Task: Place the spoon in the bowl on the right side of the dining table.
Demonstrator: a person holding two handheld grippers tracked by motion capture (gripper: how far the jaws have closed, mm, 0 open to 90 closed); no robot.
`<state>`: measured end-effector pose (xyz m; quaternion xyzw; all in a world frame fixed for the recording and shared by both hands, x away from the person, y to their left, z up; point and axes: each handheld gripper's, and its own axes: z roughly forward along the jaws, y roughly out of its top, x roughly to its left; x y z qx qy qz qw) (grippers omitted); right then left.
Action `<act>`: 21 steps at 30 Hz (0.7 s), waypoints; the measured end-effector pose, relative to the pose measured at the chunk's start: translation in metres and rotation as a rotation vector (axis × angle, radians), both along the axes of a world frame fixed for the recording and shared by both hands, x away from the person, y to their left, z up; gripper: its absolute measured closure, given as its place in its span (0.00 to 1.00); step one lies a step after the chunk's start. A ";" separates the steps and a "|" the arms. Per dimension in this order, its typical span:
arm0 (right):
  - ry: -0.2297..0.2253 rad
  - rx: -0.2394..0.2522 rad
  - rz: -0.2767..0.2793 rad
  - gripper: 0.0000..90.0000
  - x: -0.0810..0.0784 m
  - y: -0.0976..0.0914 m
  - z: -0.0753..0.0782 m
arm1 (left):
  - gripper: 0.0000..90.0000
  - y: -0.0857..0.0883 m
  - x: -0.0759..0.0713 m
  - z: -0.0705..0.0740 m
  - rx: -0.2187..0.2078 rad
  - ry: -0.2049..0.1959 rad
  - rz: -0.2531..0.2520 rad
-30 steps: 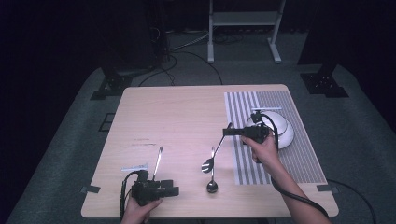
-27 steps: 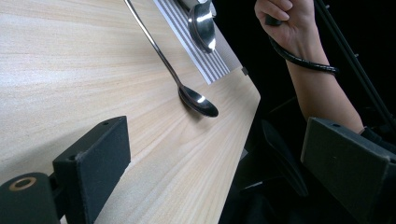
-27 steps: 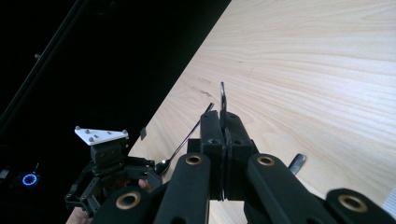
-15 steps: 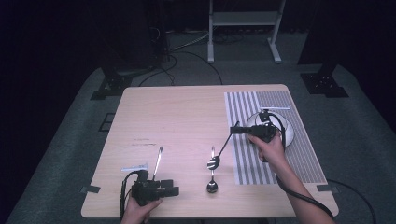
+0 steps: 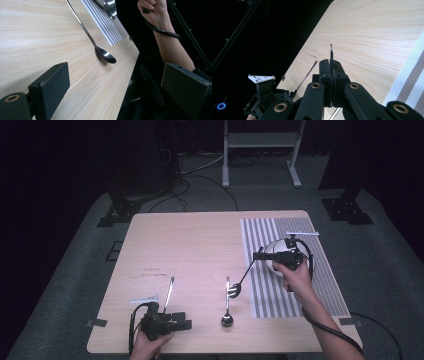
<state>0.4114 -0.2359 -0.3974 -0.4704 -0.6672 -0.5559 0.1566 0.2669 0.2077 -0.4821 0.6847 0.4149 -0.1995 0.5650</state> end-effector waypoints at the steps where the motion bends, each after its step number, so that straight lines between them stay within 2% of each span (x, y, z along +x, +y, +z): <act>1: -0.003 -0.001 -0.002 0.99 0.000 -0.001 0.000 | 0.08 0.000 0.000 0.000 0.001 0.000 -0.001; 21: 0.010 -0.002 -0.099 0.99 0.005 -0.037 0.004 | 0.08 0.000 0.000 0.000 0.000 -0.004 0.001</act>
